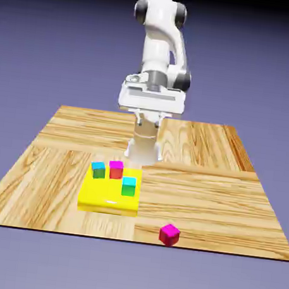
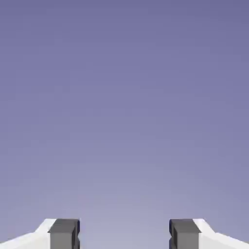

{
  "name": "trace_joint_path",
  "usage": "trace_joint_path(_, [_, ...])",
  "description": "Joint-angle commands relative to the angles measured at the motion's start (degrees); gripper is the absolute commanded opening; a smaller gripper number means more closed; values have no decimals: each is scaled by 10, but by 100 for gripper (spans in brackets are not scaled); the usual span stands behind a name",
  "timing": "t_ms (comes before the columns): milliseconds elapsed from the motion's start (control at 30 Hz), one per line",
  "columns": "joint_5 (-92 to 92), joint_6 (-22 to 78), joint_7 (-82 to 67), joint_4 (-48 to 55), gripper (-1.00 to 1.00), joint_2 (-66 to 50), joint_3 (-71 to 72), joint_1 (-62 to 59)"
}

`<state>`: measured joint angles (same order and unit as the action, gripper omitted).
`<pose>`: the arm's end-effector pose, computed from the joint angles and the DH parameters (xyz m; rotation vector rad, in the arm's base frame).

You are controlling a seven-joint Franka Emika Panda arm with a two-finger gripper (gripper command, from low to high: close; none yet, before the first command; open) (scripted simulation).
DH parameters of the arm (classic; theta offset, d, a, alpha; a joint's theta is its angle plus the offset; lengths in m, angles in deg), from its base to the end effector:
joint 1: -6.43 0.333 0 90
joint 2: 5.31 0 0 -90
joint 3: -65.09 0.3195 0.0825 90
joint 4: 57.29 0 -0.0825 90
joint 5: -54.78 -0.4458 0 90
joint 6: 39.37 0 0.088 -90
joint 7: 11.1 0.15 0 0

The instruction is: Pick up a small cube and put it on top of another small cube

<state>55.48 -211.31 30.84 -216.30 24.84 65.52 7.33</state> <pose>0.4763 0.0116 0.3858 -2.5391 0.9224 -0.9964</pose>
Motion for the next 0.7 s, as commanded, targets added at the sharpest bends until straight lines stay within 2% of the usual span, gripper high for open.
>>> trace_joint_path(0, [6, 17, -4, 17, 0, -21, 4, 2])
trace_joint_path(667, [122, 360, -89, 347, 0, -436, 74, 37])
